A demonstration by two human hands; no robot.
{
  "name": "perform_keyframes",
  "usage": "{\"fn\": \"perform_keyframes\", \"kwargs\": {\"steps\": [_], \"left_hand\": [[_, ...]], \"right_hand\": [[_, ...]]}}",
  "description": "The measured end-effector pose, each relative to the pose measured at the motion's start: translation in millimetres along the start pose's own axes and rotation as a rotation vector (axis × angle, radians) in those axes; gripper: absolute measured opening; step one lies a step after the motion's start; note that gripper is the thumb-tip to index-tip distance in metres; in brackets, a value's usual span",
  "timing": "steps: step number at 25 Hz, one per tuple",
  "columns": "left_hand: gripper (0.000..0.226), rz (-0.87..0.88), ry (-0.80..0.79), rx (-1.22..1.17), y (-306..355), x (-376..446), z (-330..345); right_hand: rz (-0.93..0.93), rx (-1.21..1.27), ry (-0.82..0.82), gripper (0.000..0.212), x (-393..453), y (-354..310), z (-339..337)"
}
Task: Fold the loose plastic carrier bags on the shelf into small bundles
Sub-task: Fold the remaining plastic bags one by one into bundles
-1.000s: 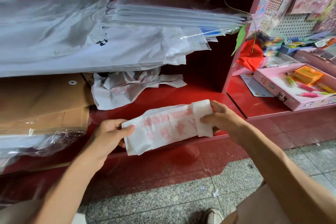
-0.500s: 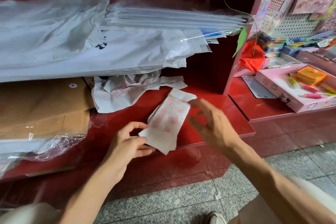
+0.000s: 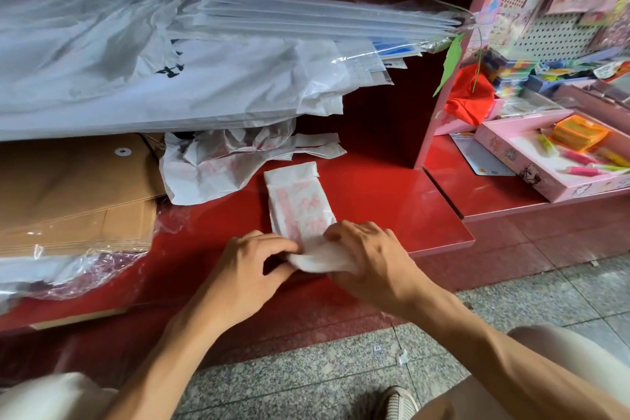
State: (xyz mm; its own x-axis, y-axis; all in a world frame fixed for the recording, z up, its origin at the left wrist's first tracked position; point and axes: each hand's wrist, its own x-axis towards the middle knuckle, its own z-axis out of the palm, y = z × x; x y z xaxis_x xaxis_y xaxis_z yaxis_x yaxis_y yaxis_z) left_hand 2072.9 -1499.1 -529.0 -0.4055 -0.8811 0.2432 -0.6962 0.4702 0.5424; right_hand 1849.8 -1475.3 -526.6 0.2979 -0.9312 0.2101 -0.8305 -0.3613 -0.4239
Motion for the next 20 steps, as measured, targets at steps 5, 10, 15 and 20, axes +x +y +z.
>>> {"fn": "perform_keyframes", "kwargs": {"steps": [5,10,15,20], "left_hand": [[0.004,-0.293,0.120,-0.275,14,5,9],[0.045,-0.254,0.147,-0.098,13,4,16],[0.060,-0.103,0.009,0.262,3,0,13],[0.056,-0.024,-0.030,0.307,-7,-5,5]], "right_hand": [[0.216,0.299,0.136,0.015,13,2,-2],[0.249,0.216,0.200,0.031,22,4,12],[-0.097,-0.235,0.034,0.051,22,8,7],[-0.117,-0.198,-0.202,0.049,22,17,-10]]}}
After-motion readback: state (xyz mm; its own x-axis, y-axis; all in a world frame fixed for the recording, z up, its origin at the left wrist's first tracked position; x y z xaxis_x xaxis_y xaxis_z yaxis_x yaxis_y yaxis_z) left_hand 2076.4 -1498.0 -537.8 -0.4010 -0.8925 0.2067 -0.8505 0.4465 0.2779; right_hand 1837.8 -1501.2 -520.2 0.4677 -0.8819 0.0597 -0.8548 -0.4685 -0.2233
